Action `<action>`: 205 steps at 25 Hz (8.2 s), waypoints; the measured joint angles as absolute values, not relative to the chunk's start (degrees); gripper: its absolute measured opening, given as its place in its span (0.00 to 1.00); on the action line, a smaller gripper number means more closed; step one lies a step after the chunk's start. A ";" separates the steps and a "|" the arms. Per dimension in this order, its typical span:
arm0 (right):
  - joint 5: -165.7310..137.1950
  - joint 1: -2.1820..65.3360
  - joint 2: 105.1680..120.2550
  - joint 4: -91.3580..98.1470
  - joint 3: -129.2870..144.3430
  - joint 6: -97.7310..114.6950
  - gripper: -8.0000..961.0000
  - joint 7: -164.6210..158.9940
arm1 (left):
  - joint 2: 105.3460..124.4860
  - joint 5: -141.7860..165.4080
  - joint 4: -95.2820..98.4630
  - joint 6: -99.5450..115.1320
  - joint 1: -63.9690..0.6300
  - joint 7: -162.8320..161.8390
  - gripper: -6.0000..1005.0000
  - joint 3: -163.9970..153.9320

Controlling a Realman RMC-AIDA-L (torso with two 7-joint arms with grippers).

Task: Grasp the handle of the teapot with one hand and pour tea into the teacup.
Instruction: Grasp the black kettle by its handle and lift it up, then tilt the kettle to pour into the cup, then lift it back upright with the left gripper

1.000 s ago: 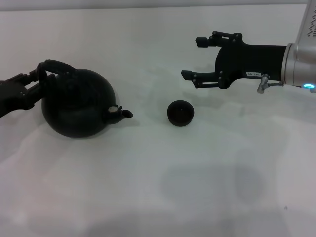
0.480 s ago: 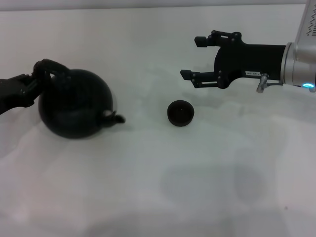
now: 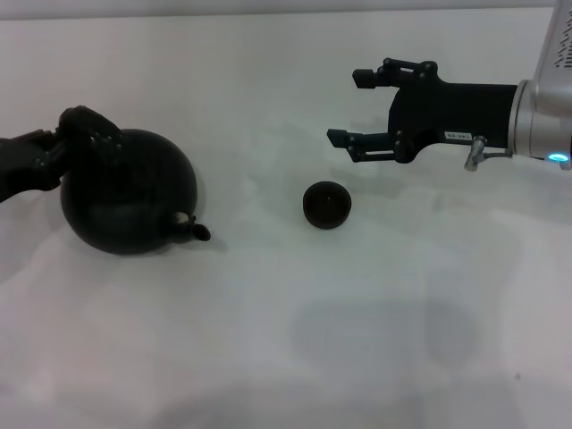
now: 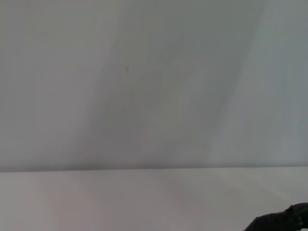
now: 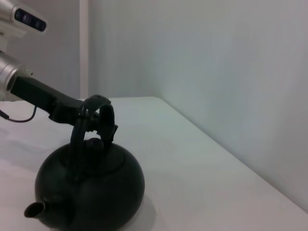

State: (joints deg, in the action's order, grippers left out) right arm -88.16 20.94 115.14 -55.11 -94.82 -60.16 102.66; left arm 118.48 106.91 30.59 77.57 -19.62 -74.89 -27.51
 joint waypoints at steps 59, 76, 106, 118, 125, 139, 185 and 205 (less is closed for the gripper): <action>-80.12 18.55 114.75 -54.00 -107.87 -63.28 0.91 111.40 | 118.95 124.01 66.09 58.36 -32.33 -113.91 0.18 -71.88; -80.01 17.37 114.69 -53.78 -111.38 -64.90 0.91 111.45 | 118.97 135.62 68.18 52.58 -35.22 -123.50 0.17 -83.22; -79.29 17.40 114.69 -52.13 -112.33 -64.72 0.91 113.01 | 119.02 148.68 72.54 54.67 -39.13 -130.46 0.15 -92.93; -79.25 17.81 114.70 -51.05 -112.85 -64.60 0.91 113.03 | 119.00 152.34 73.38 55.46 -39.90 -130.88 0.14 -94.34; -79.26 17.84 114.70 -50.89 -112.86 -64.52 0.91 113.21 | 119.00 155.14 73.81 55.47 -40.81 -132.15 0.14 -96.20; -79.28 18.00 114.69 -50.62 -112.85 -63.87 0.91 113.65 | 119.10 156.34 73.37 55.46 -42.65 -133.11 0.13 -98.52; -79.28 19.00 114.70 -48.51 -113.70 -63.02 0.91 114.35 | 119.27 162.43 74.36 55.46 -44.49 -134.65 0.12 -103.82; -79.27 19.38 114.70 -48.33 -114.26 -63.00 0.91 114.35 | 119.14 162.42 73.94 56.14 -45.69 -134.42 0.12 -104.79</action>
